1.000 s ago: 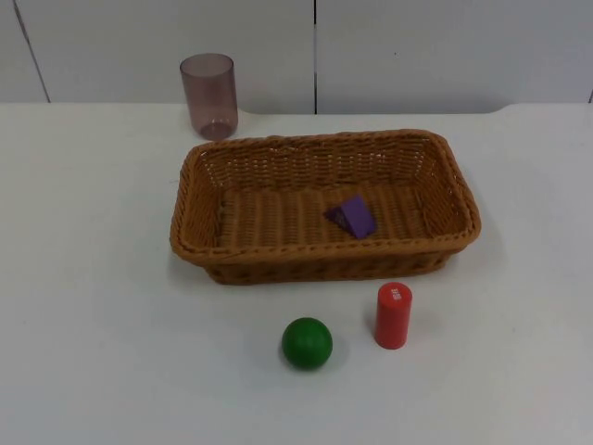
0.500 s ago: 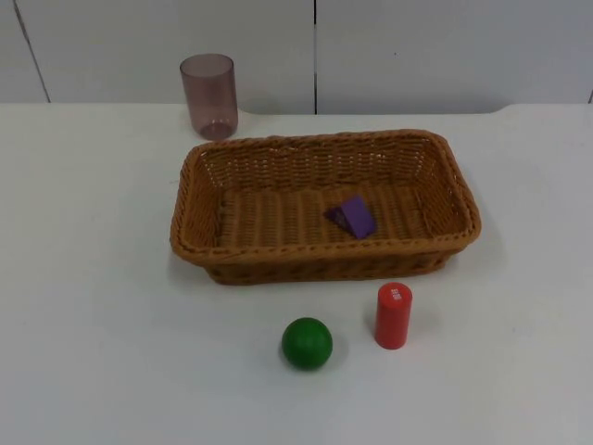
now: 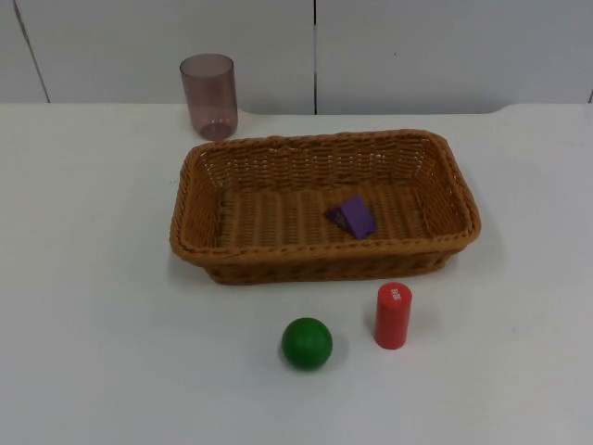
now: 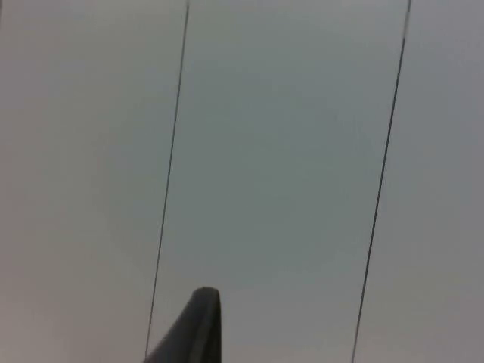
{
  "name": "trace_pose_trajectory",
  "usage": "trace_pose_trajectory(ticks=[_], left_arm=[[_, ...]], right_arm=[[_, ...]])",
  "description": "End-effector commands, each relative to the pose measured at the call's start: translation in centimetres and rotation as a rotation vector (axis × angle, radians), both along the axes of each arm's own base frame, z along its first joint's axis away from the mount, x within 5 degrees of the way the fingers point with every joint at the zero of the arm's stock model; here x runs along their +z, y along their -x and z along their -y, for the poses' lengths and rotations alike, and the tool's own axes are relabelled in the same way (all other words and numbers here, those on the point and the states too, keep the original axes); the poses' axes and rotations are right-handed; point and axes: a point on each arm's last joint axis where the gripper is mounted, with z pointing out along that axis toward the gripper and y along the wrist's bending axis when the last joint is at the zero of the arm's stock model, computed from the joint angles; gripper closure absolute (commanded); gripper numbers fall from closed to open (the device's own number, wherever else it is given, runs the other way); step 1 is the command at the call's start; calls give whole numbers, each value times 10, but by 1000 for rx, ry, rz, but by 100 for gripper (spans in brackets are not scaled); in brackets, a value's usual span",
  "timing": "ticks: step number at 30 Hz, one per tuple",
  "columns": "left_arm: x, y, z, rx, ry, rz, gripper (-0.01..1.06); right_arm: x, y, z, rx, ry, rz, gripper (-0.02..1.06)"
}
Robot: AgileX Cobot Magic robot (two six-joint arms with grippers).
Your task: Pick up the basket with the left hand and place the triangular block into the basket with the right hand.
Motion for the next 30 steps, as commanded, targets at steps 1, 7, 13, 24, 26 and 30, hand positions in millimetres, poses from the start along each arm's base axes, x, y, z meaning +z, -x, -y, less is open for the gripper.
trace_pose_trajectory(ticks=[1,7,13,24,26,30], left_arm=[[1,1,0,-21,3,5,0],[4,8,3,-44,-37,20,0],[0,8,4,-49,-43,-29,0],[-16,0,4,-51,-39,-194,0],[-19,-4,4,-54,-28,-224,0],[-37,-24,4,-61,4,-349,0]], right_arm=[[-2,0,1,-3,16,-27,0],[-4,0,0,8,21,-48,0],[-6,0,-1,9,25,-69,0],[-10,-2,0,8,27,-119,0],[-12,-4,0,4,15,-142,0],[-25,-17,5,-42,-57,-261,0]])
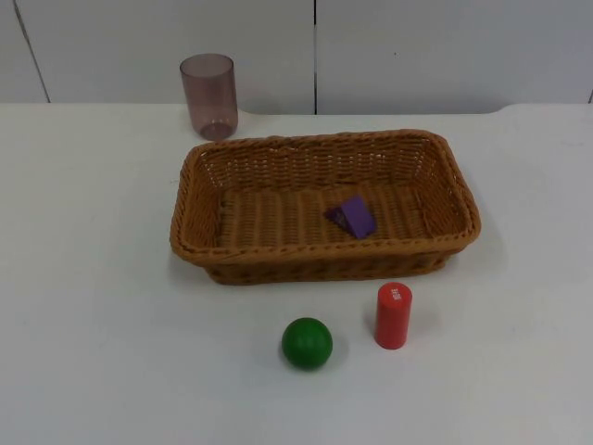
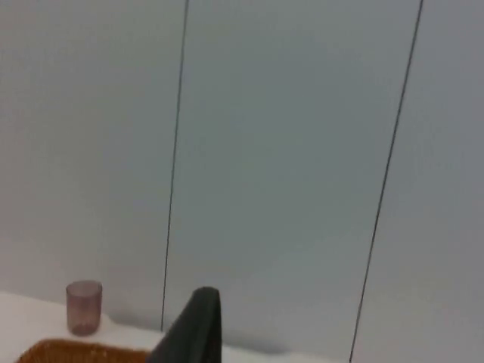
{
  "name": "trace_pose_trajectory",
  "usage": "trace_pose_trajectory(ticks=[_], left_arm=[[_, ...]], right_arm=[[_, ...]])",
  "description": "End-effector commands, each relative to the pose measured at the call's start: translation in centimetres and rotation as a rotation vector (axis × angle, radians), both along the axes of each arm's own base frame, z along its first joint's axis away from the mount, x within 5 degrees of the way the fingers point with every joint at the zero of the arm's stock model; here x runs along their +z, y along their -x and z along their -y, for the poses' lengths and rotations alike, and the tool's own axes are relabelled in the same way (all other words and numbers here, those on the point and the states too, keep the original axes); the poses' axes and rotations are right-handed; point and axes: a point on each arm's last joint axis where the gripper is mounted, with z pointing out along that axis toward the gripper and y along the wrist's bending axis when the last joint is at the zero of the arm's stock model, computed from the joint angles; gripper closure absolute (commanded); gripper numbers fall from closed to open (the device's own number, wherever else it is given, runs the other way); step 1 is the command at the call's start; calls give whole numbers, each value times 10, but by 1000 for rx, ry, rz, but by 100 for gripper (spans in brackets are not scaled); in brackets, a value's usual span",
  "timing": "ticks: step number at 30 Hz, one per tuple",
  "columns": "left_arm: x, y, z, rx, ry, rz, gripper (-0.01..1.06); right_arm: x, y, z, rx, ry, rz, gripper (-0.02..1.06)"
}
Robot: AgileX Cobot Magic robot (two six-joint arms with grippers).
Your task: Pick up the basket with the left hand and place the triangular block into the basket with the right hand.
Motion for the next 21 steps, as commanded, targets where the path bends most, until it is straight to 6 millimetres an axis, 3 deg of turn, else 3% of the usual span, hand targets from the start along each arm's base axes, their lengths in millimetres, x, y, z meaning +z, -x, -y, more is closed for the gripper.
trace_pose_trajectory(ticks=[1,10,14,21], left_arm=[[-10,-10,1,-22,28,-72,0],[-50,-52,1,-19,27,-275,0],[-78,-74,2,-17,27,-396,0],[-97,-87,2,-13,25,-466,0]], right_arm=[[-8,-9,3,-40,-31,-77,0],[-41,-47,6,-93,-31,-271,0],[-72,-74,5,-98,-48,-419,0],[-106,-99,4,-102,-42,-536,0]])
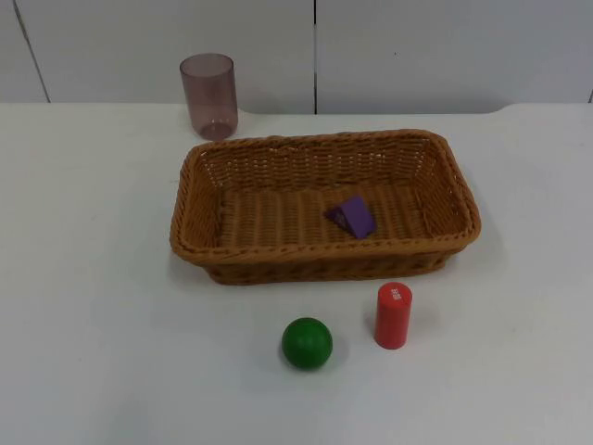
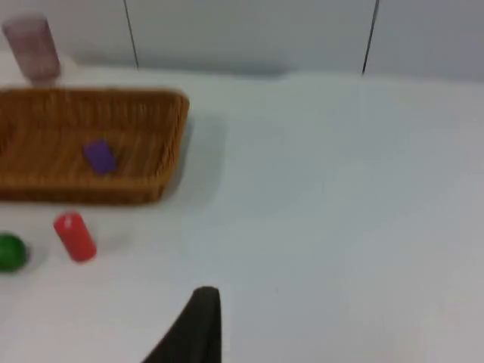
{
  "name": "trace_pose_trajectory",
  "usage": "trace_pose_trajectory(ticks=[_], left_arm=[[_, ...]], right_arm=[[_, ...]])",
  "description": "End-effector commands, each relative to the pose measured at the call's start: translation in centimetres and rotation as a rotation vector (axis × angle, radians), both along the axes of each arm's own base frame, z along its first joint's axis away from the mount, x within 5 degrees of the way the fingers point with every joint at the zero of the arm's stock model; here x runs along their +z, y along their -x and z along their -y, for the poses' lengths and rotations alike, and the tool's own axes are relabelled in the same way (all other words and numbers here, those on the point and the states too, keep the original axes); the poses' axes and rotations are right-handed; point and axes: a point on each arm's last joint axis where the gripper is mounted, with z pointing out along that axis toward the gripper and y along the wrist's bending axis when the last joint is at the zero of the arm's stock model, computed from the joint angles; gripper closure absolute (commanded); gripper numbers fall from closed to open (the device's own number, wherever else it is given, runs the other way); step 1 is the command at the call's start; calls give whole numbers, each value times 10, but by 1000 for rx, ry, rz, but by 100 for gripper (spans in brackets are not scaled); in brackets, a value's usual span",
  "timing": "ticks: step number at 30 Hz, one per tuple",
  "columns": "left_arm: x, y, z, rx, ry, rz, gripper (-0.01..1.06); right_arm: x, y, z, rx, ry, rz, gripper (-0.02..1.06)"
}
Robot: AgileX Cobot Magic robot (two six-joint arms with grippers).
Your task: Pick up the basket with the left hand and place the triangular block into the basket with the right hand.
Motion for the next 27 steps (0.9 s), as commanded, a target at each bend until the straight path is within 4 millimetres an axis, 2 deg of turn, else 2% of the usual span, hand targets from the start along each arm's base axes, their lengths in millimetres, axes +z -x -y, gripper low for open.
trace_pose_trajectory(ticks=[1,7,13,22,27], left_arm=[[-7,-5,1,-13,12,-17,0],[-22,-12,1,-11,10,-75,0],[-31,-19,-1,-1,-3,-86,0],[-29,-21,0,14,34,-48,0],[-35,-23,-2,32,25,-79,0]], right_arm=[[-10,-10,0,-6,1,-6,0],[-31,-23,0,-8,4,-51,0],[-31,-23,2,-31,7,-50,0],[-31,-23,2,-32,5,-50,0],[-31,-23,2,-34,1,-51,0]])
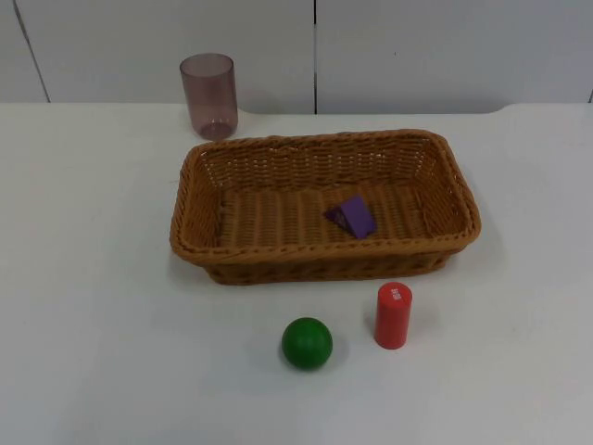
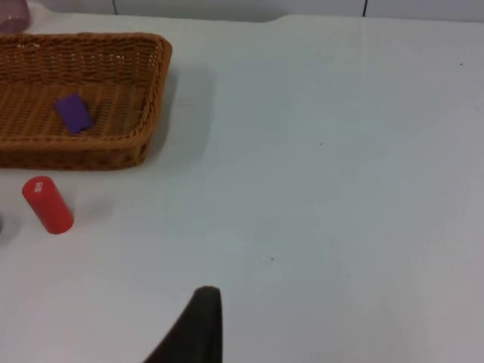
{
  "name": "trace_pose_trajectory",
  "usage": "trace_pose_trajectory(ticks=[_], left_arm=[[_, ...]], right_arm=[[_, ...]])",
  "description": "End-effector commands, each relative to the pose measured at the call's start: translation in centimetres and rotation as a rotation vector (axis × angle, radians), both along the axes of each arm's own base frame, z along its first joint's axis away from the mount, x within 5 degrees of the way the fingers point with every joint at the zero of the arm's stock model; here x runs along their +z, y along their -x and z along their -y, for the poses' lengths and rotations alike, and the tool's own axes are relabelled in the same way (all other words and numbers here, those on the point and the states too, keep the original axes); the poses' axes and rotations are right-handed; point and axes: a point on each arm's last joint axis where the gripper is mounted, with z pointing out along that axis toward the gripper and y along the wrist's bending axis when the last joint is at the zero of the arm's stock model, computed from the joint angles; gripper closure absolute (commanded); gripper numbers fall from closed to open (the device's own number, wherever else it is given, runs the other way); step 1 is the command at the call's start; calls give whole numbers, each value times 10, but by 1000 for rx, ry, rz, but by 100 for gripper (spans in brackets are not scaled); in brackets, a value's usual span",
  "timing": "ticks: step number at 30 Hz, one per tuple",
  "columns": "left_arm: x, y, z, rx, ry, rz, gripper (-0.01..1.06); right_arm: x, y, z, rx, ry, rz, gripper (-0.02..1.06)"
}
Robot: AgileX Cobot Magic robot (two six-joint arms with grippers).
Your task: Pick up the basket with the left hand and place the triangular block into the basket with the right hand.
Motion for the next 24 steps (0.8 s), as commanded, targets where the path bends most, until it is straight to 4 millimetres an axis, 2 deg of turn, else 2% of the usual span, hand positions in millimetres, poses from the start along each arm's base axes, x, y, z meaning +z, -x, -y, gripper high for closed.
trace_pose_trajectory(ticks=[1,24], left_arm=[[-1,0,-1,7,2,1,0],[-1,0,-1,8,1,1,0]], right_arm=[[0,-1,1,-9,1,14,0],[0,-1,1,-9,1,14,0]])
